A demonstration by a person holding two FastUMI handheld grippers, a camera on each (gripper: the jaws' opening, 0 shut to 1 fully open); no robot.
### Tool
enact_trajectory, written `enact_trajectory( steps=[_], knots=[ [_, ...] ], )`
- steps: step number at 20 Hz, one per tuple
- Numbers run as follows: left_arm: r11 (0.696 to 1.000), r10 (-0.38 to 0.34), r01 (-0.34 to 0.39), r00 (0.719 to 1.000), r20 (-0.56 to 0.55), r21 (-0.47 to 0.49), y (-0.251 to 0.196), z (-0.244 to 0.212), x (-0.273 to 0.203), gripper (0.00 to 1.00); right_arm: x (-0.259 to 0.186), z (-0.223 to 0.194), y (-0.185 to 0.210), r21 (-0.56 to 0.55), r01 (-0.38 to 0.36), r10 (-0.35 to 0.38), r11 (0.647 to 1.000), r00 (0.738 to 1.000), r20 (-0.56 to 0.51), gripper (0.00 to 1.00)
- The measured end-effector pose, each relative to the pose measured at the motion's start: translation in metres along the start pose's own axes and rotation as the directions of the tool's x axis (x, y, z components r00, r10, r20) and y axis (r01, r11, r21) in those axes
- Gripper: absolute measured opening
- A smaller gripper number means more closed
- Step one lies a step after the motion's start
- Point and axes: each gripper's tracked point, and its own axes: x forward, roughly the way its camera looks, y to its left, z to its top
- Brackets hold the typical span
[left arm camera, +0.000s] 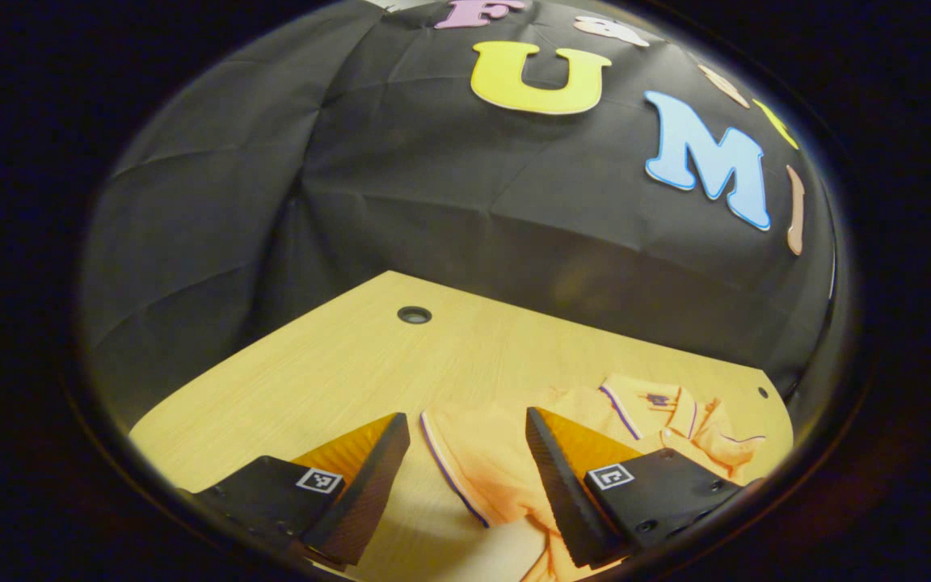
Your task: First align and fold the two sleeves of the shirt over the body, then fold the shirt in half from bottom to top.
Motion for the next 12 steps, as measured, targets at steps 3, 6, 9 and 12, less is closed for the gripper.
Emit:
enact_trajectory(
  steps=[3,6,9,12],
  knots=[
    [1.000,0.024,-0.024,0.998,-0.062,0.002,0.004,-0.025,0.022,0.94,-0.009,-0.002,-0.004,0.004,-0.002,0.002,1.000,1.000,-0.003,0.97],
    [0.998,0.051,-0.053,0.990,-0.131,-0.016,0.011,-0.047,0.035,0.95,-0.012,-0.012,-0.008,-0.011,0.000,0.000,1.000,1.000,-0.027,0.97],
    [0.999,0.053,-0.052,0.990,-0.128,0.010,0.006,-0.046,0.043,0.94,-0.015,-0.017,-0.004,0.004,-0.017,0.017,1.000,0.999,-0.040,0.94],
    [0.997,0.055,-0.046,0.988,-0.146,0.062,-0.001,-0.050,0.048,0.93,-0.016,-0.028,-0.002,0.029,-0.029,0.031,0.999,0.997,-0.068,0.98]
  ],
)
